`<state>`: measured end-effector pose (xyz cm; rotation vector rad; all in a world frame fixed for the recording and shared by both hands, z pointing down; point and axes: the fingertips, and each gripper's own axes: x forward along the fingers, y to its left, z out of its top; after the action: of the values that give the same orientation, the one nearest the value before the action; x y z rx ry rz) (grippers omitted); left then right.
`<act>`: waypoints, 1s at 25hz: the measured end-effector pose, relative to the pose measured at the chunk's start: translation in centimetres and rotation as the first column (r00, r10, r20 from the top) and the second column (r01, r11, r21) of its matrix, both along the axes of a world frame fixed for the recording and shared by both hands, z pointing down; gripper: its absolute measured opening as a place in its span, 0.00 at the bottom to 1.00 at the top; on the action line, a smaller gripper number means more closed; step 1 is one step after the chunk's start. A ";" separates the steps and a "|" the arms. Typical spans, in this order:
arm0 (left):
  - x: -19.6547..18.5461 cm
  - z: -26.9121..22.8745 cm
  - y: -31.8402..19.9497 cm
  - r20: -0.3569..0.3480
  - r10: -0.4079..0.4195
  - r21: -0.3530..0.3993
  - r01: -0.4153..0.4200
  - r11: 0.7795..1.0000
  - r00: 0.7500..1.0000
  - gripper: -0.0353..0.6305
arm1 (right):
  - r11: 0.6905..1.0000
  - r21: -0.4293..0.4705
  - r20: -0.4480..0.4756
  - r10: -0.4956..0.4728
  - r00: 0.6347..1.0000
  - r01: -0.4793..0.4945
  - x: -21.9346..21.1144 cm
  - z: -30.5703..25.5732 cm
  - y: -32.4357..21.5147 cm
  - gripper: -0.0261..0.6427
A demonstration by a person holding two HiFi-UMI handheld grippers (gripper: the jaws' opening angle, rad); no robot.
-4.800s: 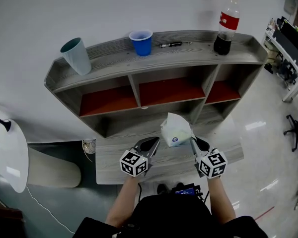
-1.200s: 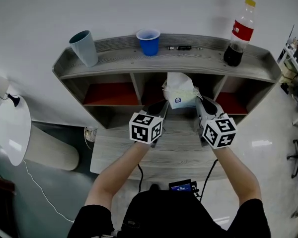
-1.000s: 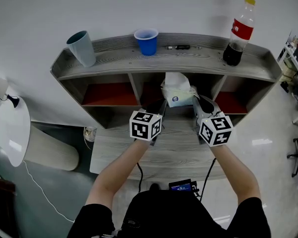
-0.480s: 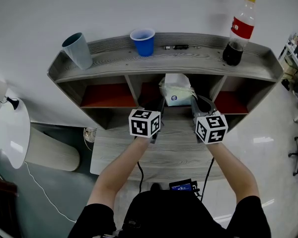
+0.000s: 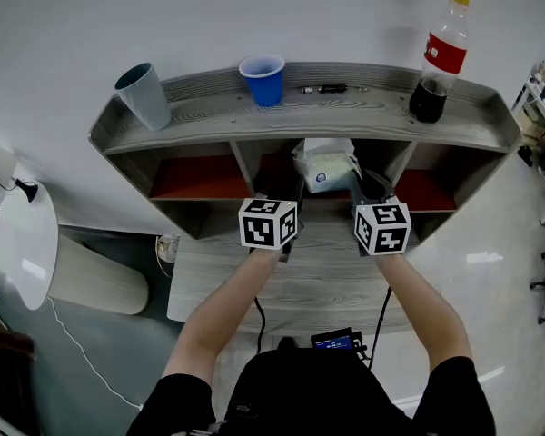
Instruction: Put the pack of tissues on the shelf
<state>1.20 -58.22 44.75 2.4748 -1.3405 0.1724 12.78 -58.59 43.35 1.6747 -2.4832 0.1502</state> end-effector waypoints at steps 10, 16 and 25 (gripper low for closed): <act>-1.1 -0.3 0.8 -0.033 -0.004 0.014 0.004 1.000 0.999 0.05 | 0.999 -0.024 0.013 -0.026 1.000 0.026 -0.4 -0.4 0.4 0.24; -1.4 -0.9 1.9 -0.062 0.023 0.037 -0.021 0.999 0.998 0.05 | 1.000 0.010 0.011 -0.026 1.000 0.026 -0.3 -1.6 1.6 0.27; 0.1 -2.5 6.8 -0.058 0.234 0.136 -0.225 0.965 0.970 0.05 | 0.998 0.046 0.003 -0.035 0.999 0.034 0.3 -2.6 5.1 0.25</act>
<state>1.29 -51.41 42.25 2.7132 -1.0632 0.0471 13.08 -53.50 40.73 1.6490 -2.5355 0.0932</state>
